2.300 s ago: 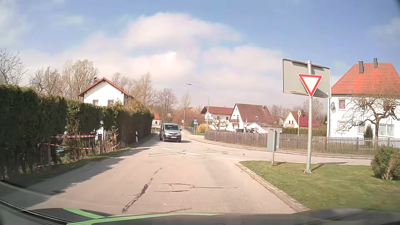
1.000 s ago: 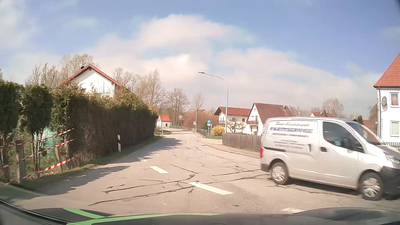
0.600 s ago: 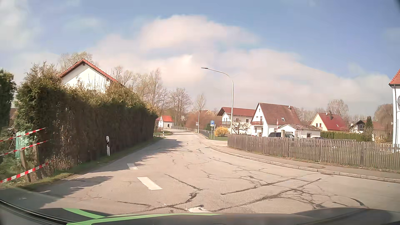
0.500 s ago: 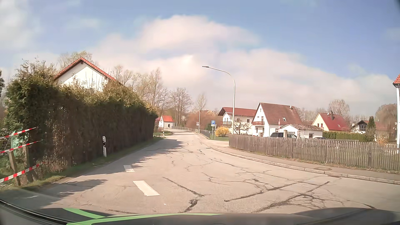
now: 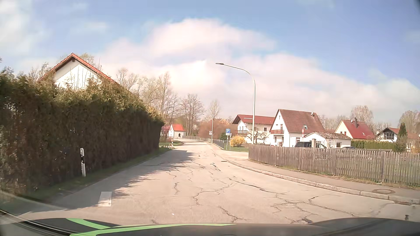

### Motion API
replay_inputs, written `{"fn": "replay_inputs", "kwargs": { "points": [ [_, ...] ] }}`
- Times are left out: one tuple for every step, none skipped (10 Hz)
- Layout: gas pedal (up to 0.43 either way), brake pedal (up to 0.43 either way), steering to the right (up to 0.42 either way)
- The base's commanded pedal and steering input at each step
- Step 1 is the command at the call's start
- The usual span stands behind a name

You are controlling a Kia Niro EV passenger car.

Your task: Follow the waypoints while adhering to traffic rules and regulations

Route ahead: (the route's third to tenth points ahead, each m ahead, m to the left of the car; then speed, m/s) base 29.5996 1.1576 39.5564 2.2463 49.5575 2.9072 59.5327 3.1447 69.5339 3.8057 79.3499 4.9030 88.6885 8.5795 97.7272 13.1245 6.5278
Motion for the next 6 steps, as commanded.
{"fn": "replay_inputs", "kwargs": {
  "points": [
    [0.331,0.0,-0.016],
    [0.331,0.0,-0.016],
    [0.331,0.0,-0.017],
    [0.331,0.0,-0.018],
    [0.331,0.0,-0.019],
    [0.331,0.0,-0.02]
  ]
}}
